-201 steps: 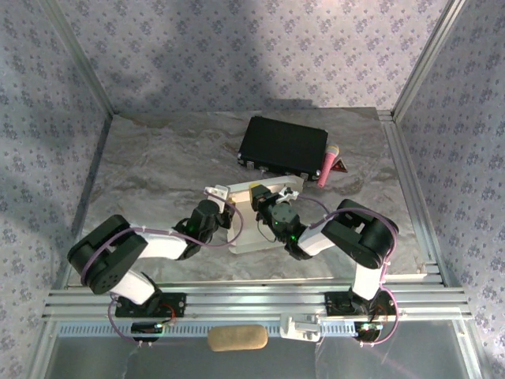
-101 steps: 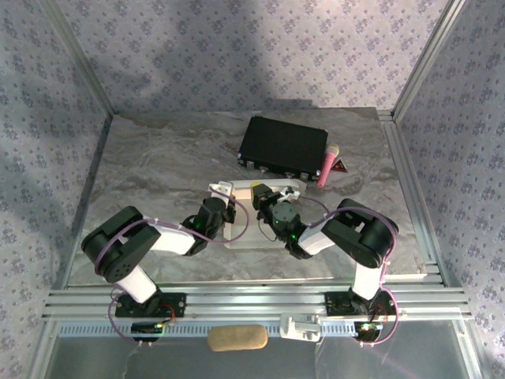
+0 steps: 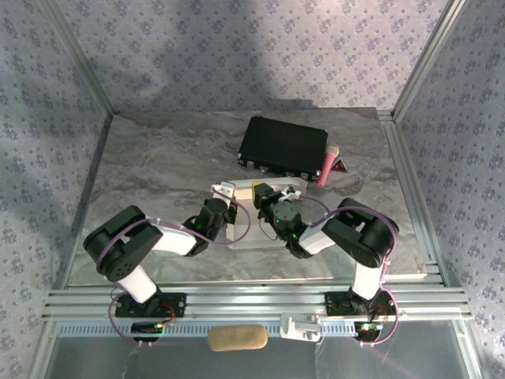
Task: Fold the paper box
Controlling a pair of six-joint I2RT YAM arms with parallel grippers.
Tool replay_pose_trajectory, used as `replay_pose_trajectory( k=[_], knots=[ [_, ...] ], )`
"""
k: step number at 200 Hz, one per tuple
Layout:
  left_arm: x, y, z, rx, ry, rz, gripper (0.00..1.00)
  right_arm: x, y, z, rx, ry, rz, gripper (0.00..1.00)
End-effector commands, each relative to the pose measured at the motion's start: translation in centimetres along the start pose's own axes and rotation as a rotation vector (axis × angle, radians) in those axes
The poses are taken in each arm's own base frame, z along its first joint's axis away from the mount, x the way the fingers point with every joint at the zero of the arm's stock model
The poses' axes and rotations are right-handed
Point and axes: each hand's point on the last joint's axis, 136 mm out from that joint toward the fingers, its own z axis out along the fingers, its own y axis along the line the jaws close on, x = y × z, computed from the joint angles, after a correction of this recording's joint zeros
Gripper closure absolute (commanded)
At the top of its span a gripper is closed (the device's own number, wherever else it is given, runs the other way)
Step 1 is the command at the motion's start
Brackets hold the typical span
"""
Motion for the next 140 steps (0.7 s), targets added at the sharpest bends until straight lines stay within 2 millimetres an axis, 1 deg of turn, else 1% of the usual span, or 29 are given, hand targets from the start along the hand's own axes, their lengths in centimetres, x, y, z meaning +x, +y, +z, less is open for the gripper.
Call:
replay_pose_trajectory(
  k=[1,26,53,70,85,101,125,140],
  knots=[
    [-4.2,-3.7,-1.0,0.158,-0.118,-0.018,0.84,0.8,-3.8,-0.6,0.131,0.055,-0.019,1.0],
    [-5.5,-3.9,-1.9,0.204,-0.13,-0.01,0.85,0.5,-3.9,-0.6,0.136,0.05,-0.025,1.0],
    [-6.0,-4.6,-2.6,0.278,-0.113,0.011,0.89,0.5,-3.9,-0.6,0.137,0.048,-0.027,1.0],
    [-6.3,-4.7,-2.9,0.297,-0.115,0.013,0.88,0.5,-4.0,-0.6,0.139,0.049,-0.029,1.0],
    [-6.5,-4.4,-2.9,0.292,-0.11,0.012,0.85,0.7,-4.0,-0.5,0.139,0.051,-0.031,1.0],
    [-6.7,-4.1,-2.7,0.284,-0.11,0.005,0.84,0.9,-4.1,-0.5,0.142,0.055,-0.031,1.0],
    [-6.7,-3.8,-2.2,0.276,-0.101,-0.015,0.89,1.1,-4.2,-0.6,0.141,0.057,-0.035,1.0],
    [-6.6,-4.0,-1.9,0.281,-0.099,-0.026,0.9,1.2,-4.2,-0.6,0.14,0.059,-0.036,1.0]
  ],
)
